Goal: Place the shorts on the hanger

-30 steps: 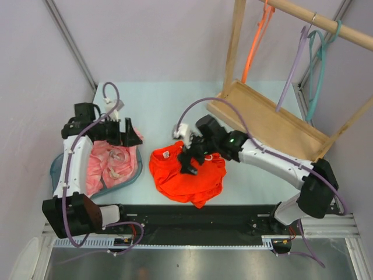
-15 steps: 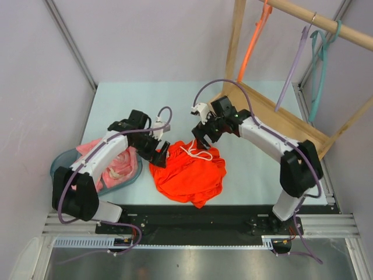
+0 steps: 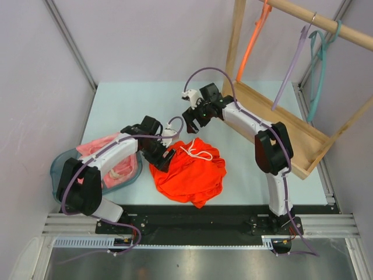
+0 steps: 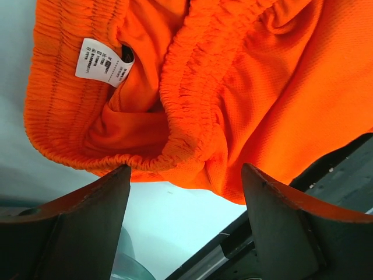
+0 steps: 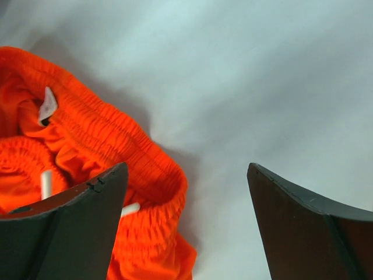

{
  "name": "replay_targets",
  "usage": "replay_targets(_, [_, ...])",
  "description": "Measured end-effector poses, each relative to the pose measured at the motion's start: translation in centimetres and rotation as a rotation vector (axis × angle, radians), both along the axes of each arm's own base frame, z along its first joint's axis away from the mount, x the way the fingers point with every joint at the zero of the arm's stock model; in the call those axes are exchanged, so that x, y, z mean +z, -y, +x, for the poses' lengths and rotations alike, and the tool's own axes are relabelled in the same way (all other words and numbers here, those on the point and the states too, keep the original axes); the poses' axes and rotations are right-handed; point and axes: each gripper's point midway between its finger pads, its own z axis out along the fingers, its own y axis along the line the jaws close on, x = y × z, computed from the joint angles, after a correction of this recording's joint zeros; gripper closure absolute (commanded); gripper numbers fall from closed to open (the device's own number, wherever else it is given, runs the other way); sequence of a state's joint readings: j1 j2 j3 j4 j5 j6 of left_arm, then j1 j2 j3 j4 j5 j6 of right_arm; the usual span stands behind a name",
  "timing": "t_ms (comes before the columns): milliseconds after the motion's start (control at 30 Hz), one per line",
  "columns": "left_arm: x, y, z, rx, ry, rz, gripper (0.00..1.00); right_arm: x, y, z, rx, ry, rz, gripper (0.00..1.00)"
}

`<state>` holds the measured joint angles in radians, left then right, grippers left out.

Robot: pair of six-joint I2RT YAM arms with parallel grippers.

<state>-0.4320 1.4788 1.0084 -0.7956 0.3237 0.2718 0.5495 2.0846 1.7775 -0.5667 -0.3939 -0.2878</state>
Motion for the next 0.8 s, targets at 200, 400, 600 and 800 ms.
replay_targets(200, [-1.1, -0.2, 0.8, 0.01, 0.026, 0.025, 0.3, -5.2, -0.1, -1.0, 0.019, -0.116, -0.073, 0.21])
replay_targets(400, [-2.0, -0.4, 1.6, 0.002, 0.041, 0.056, 0.97, -7.4, 0.9, -3.6, 0.067, -0.19, -0.142, 0.41])
replay_targets(600, [-1.4, -0.3, 2.0, -0.033, 0.057, 0.06, 1.0, -8.9, 2.9, -6.9, 0.101, -0.298, -0.205, 1.0])
replay_targets(800, [7.9, 3.6, 6.6, -0.129, 0.238, -0.09, 1.0, -4.8, 8.0, -7.2, -0.021, -0.282, -0.235, 1.0])
